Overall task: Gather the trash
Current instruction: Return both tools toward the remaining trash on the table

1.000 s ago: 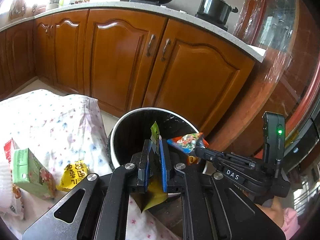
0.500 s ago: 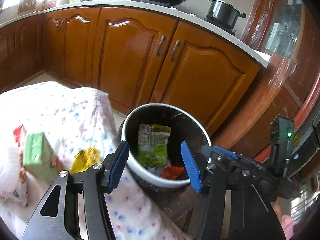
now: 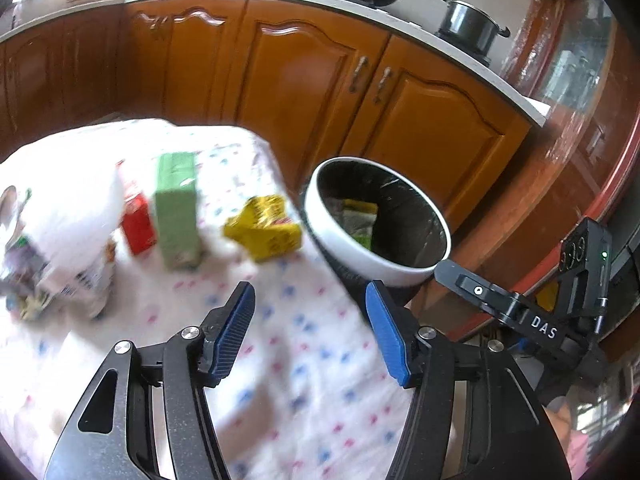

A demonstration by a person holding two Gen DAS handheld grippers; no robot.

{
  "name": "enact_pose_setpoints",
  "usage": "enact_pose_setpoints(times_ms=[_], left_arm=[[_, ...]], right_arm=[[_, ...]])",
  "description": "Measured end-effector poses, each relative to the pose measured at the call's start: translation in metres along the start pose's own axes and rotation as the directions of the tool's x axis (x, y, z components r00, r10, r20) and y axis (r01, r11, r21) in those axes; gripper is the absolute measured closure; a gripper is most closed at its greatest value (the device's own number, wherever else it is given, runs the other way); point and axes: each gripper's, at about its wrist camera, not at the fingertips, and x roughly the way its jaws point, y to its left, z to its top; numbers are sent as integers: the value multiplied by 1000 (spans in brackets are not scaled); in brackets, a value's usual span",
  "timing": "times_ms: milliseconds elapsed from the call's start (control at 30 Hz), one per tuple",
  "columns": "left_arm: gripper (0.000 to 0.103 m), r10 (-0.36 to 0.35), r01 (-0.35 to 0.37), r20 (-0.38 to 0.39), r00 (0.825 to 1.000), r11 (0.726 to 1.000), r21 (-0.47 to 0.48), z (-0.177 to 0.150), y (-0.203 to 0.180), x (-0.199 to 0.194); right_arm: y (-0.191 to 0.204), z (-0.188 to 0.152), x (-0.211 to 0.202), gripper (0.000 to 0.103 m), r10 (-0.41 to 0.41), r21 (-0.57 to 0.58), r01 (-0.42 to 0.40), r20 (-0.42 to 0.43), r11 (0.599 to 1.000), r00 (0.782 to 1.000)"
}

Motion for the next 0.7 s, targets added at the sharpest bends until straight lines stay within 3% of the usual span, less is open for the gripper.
enact_pose_setpoints(times_ms=[700], left_arm=[[43,68,-64,25,997,989,-133,-39,78,-57]], right_arm=[[66,-34,21,25,38,-115,-45,-62,992,997]])
